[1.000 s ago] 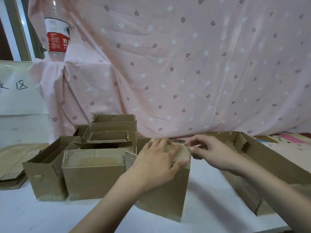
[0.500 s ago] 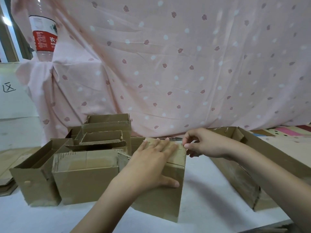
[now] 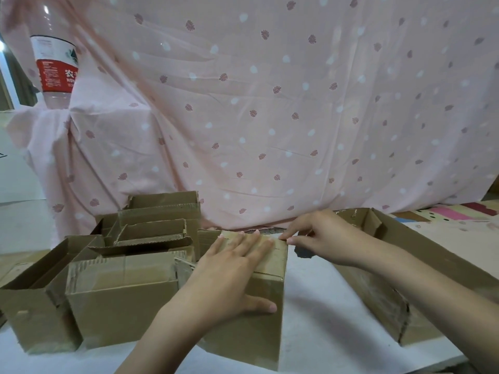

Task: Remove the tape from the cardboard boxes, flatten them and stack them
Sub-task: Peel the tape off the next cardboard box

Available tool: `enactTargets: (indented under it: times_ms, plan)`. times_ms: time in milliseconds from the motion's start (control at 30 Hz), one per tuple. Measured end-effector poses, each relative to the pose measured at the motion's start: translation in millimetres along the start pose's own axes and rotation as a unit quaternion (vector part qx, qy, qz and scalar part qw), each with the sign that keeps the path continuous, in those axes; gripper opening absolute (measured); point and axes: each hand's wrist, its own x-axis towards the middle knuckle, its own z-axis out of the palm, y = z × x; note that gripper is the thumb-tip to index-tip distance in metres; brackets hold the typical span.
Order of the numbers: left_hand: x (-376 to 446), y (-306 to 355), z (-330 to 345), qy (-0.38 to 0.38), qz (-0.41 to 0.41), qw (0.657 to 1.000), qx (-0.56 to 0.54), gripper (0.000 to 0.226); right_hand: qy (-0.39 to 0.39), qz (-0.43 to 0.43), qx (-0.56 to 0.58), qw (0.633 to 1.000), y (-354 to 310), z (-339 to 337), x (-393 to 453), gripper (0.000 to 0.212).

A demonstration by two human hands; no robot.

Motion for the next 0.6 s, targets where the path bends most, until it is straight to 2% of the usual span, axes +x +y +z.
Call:
enactTargets:
  times_ms: [100,233,333,400,500,600]
  plan:
    - [1.2,-0.5,0.6,0.003,0.003,1.000,-0.001,0.109,0.025,-0.084,-0.054,0.995,5.8,5.0,-8.2,0.020]
    - [2.2,-1.0,0.3,0.004,0.005,1.000,-0.007,0.109,0.056,-0.147,-0.078,0.985,12.7,7.3,-8.0,0.017]
    - [1.8,-1.3,0.7,0.004,0.003,1.000,-0.004,0.109,0.050,-0.112,-0.055,0.991,8.9,4.7,-0.7,0.010]
    - [1.1,-1.0,1.2,0.003,0.001,1.000,-0.002,0.108,0.019,-0.068,-0.022,0.997,4.1,1.8,4.6,0.005]
    - [1.1,0.5,1.4,0.004,0.003,1.000,-0.002,0.108,-0.084,0.035,0.066,0.994,1.5,-6.1,12.5,0.011]
    - [1.2,0.7,0.4,0.004,0.007,1.000,-0.001,0.108,-0.168,0.052,0.054,0.983,-1.6,-15.5,21.8,0.014]
